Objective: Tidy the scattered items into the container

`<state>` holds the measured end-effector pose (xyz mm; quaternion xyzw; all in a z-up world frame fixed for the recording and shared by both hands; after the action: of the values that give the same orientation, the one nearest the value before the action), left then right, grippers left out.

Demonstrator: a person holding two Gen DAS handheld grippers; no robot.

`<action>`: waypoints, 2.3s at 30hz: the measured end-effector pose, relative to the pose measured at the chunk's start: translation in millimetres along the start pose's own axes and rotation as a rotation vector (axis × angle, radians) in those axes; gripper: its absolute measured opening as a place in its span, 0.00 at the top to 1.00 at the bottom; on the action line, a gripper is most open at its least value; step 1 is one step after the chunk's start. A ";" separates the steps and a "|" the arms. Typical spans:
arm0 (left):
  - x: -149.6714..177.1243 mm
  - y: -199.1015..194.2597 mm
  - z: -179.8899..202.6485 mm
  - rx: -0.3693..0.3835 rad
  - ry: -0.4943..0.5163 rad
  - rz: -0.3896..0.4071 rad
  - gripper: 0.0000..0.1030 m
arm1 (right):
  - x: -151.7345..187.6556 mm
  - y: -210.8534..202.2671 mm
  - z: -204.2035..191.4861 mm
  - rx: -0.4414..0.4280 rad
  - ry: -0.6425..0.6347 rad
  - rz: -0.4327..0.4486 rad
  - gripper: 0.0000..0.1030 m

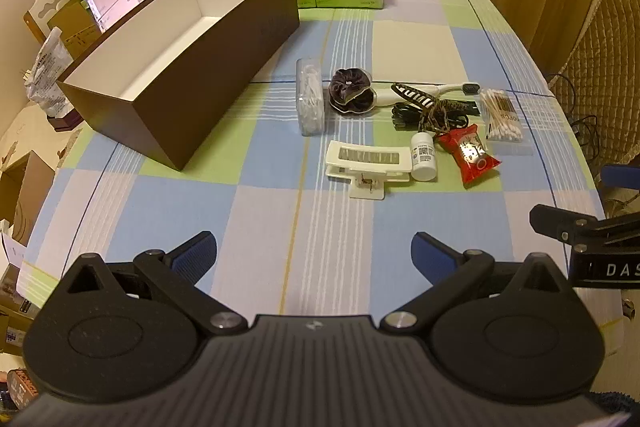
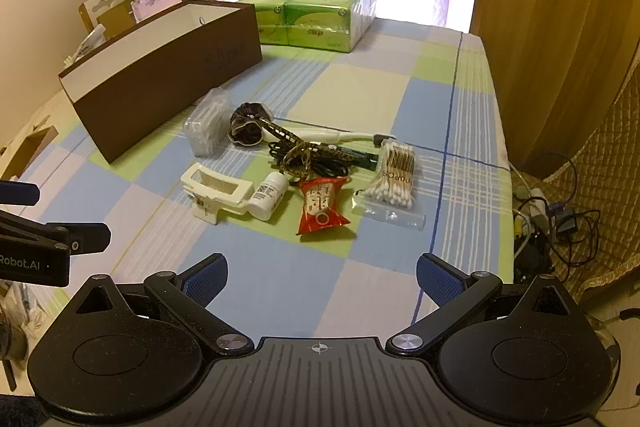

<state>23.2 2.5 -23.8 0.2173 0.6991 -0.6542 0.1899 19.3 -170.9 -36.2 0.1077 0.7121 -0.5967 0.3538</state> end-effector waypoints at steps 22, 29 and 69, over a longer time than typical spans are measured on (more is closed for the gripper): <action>-5.5 9.5 -1.7 0.009 0.006 -0.016 0.01 | -5.5 7.0 -1.4 -0.005 -0.013 -0.009 0.00; -8.3 16.5 -1.1 0.022 0.008 -0.024 0.01 | -6.3 13.6 0.7 -0.023 -0.003 -0.023 0.00; -32.4 91.4 18.5 0.139 0.107 -0.060 0.01 | -17.6 71.8 51.3 -0.016 0.144 -0.075 0.00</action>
<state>100.3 -13.2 -83.3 0.2437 0.6673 -0.6939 0.1171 92.7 -194.7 -82.5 0.1210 0.7440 -0.5946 0.2799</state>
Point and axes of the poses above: each gripper's, at about its wrist camera, not at the fingertips, and y roughly the way its jaws point, z to its right, x to its underside, the point moved 4 cm from there along y, roughly the way its jaws point, and after that the axes turned 2 degrees about x, right-handed, at the moved point
